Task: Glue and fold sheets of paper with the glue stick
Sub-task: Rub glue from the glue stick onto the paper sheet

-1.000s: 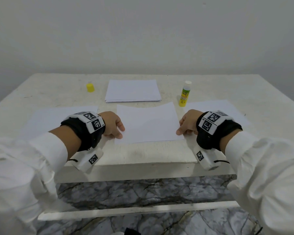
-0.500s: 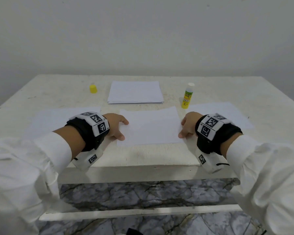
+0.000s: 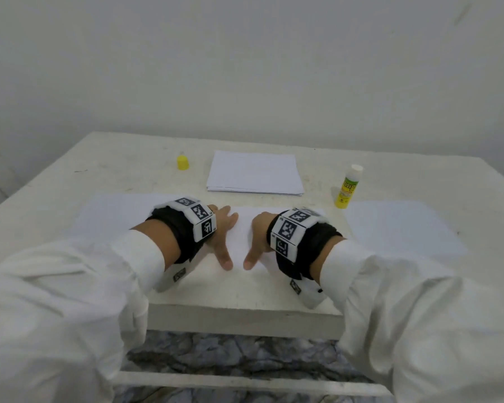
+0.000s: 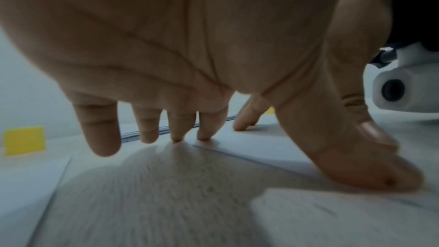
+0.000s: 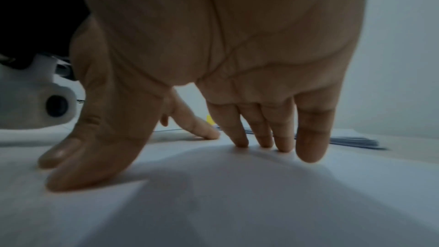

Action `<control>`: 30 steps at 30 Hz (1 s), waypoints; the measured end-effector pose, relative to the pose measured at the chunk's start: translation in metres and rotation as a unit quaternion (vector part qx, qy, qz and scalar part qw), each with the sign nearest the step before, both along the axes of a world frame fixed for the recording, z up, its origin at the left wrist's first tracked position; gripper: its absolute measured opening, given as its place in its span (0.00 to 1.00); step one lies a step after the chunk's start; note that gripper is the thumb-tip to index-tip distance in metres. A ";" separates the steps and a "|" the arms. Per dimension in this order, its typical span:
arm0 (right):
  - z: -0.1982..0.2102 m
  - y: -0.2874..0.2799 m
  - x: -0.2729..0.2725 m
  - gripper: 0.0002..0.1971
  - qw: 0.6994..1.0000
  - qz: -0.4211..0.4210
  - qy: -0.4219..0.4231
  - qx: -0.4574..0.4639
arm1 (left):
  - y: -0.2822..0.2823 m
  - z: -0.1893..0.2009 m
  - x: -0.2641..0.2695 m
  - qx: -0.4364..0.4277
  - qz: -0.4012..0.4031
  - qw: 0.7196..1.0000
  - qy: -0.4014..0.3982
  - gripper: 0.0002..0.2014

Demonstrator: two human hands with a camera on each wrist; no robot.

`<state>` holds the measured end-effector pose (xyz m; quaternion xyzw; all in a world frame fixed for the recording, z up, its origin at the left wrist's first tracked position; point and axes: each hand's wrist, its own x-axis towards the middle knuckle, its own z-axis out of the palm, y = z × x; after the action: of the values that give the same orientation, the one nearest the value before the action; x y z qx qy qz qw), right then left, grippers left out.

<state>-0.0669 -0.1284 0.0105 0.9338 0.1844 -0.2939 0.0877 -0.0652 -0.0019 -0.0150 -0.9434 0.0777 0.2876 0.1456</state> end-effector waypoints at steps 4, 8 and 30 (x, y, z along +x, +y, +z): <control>-0.014 0.013 0.003 0.57 0.999 0.024 -0.024 -0.011 | -0.001 -0.003 0.004 0.004 -0.002 1.000 0.000 0.69; -0.011 -0.029 0.012 0.67 0.999 0.010 -0.021 -0.024 | -0.004 0.002 0.003 -0.008 -0.001 1.000 0.010 0.67; -0.033 -0.120 0.045 0.74 0.989 -0.055 -0.057 -0.126 | -0.118 -0.004 0.025 -0.087 -0.040 0.995 -0.015 0.73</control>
<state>-0.0222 -0.2483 -0.0228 0.9394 0.0891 -0.2650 0.1985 -0.0405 -0.1197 -0.0186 -0.9530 0.1382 0.2590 0.0751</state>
